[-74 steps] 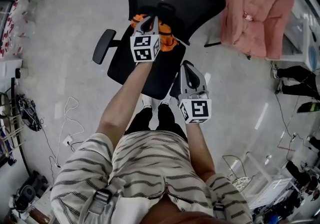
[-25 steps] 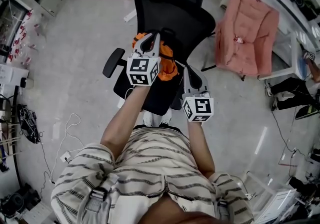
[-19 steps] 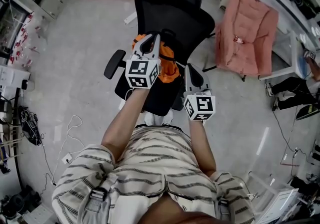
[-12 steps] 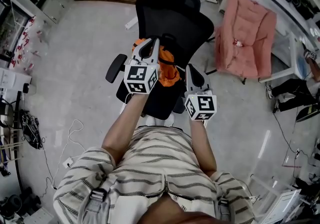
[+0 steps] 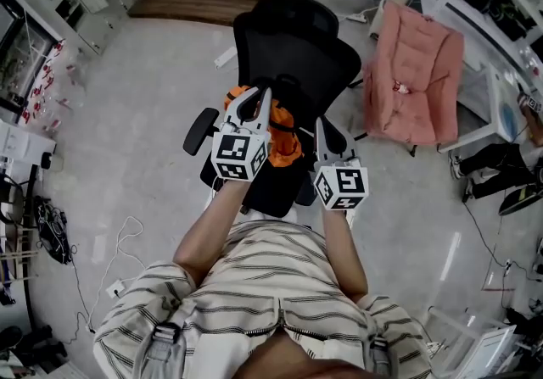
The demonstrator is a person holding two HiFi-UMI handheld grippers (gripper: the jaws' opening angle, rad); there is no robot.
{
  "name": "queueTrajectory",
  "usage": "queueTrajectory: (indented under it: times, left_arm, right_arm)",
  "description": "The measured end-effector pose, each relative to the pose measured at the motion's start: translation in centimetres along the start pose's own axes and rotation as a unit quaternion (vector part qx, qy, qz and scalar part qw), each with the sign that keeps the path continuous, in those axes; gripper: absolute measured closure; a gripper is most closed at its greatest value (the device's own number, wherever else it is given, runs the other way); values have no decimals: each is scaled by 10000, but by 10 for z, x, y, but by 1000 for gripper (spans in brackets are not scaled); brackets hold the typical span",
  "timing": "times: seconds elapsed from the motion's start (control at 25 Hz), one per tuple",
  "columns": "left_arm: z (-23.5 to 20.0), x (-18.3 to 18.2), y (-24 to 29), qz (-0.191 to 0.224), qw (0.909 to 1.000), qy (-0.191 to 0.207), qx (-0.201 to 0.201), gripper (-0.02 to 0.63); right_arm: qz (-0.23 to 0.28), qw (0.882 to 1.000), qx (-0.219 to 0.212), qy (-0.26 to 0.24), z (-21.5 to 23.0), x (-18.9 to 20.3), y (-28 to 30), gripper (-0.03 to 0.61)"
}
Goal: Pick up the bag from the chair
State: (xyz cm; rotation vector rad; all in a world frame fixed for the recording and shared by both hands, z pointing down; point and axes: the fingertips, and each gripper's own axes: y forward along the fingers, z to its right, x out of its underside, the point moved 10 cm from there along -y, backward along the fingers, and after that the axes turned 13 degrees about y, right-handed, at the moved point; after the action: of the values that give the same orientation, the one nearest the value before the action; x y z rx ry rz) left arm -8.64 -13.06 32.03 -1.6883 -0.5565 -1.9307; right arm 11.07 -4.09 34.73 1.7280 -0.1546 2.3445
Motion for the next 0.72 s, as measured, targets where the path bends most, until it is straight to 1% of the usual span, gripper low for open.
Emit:
queueTrajectory:
  times: [0.44,0.72]
  left_arm:
    - [7,2,-17,4,10000,53,28,586]
    - [15,7,-33,9,9999,107,24,588]
  right_arm:
    - [160,9998,-102,-44,-5,-9,3,560]
    - [177,9997,-126,-120,-10,-9,-2,560]
